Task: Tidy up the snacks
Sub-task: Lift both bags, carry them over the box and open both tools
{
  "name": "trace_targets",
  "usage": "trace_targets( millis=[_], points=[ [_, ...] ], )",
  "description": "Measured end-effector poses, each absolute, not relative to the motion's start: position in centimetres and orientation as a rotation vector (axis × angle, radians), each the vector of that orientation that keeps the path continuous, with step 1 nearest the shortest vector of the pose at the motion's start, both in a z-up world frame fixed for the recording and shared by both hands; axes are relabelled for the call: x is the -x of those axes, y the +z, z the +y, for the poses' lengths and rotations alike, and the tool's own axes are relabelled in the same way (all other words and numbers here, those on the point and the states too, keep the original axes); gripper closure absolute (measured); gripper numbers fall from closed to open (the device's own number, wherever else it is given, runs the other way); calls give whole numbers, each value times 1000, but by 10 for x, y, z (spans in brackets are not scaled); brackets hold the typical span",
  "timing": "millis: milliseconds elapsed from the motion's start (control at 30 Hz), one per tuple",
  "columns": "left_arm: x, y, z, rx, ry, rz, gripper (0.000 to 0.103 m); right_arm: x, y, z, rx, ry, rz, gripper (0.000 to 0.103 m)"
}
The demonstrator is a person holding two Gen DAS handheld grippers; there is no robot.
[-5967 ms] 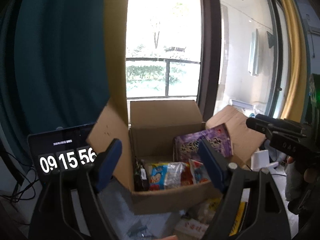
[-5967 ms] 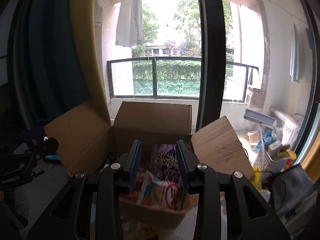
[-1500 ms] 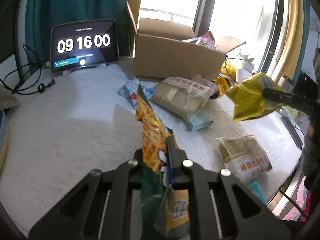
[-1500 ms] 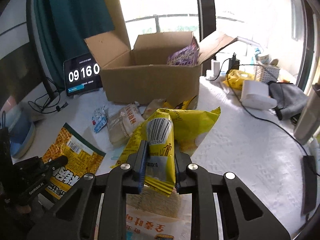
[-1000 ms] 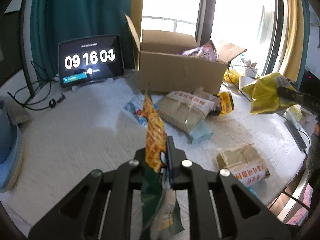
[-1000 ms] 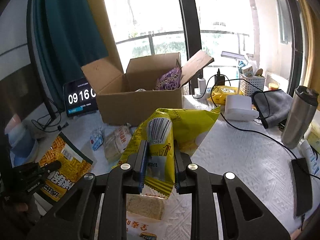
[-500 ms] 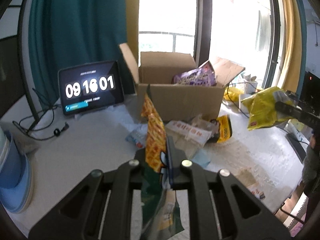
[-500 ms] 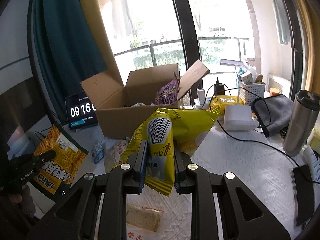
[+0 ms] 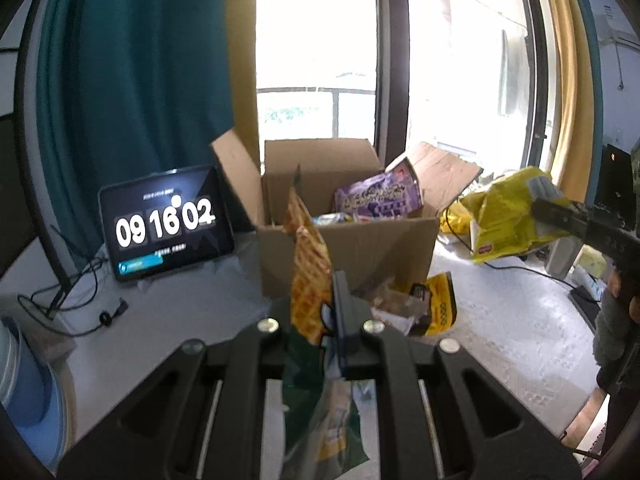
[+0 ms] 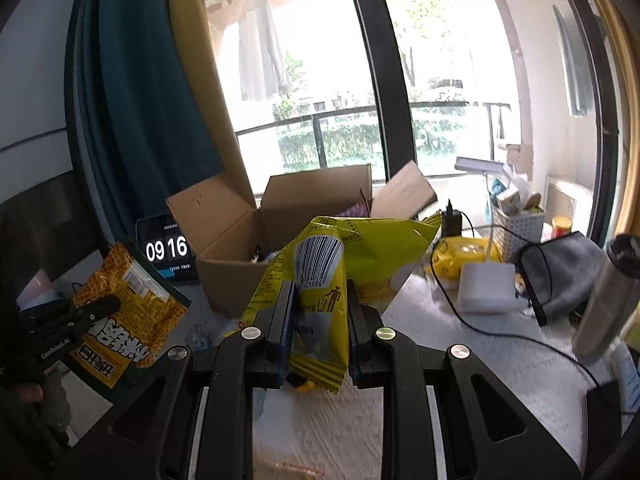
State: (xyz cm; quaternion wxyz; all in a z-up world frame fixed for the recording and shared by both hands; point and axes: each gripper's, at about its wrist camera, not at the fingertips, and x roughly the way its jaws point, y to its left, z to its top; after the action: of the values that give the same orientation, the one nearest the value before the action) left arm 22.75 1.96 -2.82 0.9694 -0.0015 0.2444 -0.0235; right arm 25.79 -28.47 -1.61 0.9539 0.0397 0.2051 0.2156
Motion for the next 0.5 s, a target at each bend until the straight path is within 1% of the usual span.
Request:
trace_targets(
  millis=[500],
  points=[
    [-280, 24, 20, -47, -51, 347, 92, -306, 18, -256, -24, 500, 308, 80]
  ],
)
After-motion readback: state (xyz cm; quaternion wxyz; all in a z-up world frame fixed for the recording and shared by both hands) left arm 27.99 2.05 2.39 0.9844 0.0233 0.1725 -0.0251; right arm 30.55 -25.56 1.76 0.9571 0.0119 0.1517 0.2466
